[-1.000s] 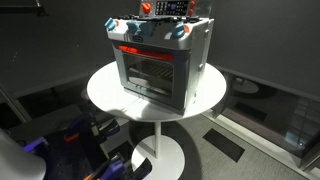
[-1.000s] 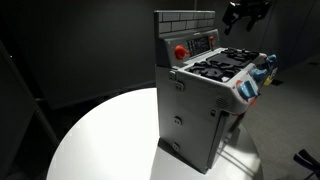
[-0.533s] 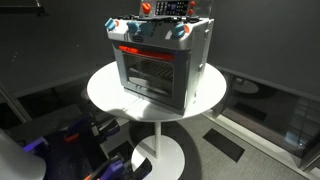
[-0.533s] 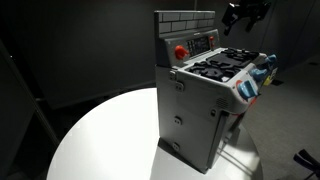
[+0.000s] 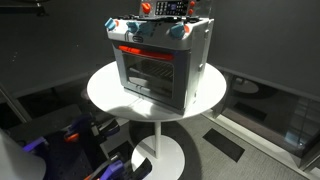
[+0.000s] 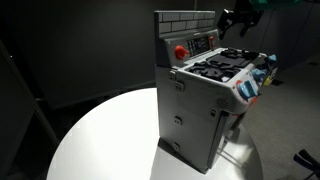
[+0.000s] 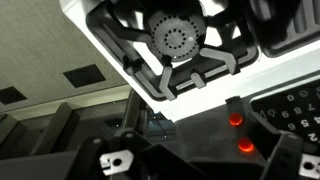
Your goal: Press the top right orange button on the stove
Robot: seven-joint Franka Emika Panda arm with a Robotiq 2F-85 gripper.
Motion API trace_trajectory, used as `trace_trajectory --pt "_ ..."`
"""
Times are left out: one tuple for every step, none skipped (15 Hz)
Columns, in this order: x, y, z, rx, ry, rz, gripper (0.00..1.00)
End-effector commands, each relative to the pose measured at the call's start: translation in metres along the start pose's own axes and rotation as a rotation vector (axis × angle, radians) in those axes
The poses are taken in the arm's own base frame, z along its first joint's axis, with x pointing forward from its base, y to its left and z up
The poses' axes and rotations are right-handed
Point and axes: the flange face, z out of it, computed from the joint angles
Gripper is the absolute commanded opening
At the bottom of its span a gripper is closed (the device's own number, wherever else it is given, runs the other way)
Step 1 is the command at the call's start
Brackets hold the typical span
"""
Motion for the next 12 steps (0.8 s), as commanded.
trace_trajectory --pt "0.012 -0.008 0.006 0.005 0.023 0.022 1.00" --pt "0.013 -0.009 0.008 0.006 0.025 0.025 1.00" --pt "0.015 -0.011 0.009 0.009 0.027 0.027 1.00" --pt "0.016 -0.012 0.011 0.011 0.029 0.028 1.00" --pt "0.018 -0.013 0.012 0.011 0.030 0.029 1.00" --pt "0.019 -0.014 0.014 0.011 0.034 0.031 1.00" --pt "0.021 -0.014 0.015 0.011 0.035 0.033 1.00" --pt "0.023 -0.014 0.016 0.009 0.038 0.037 1.00" --pt "0.025 -0.014 0.017 0.008 0.039 0.042 1.00" --pt "0.026 -0.014 0.018 0.006 0.042 0.047 1.00" --pt "0.028 -0.013 0.020 0.004 0.045 0.051 1.00" --pt "0.029 -0.013 0.022 -0.002 0.047 0.055 1.00"
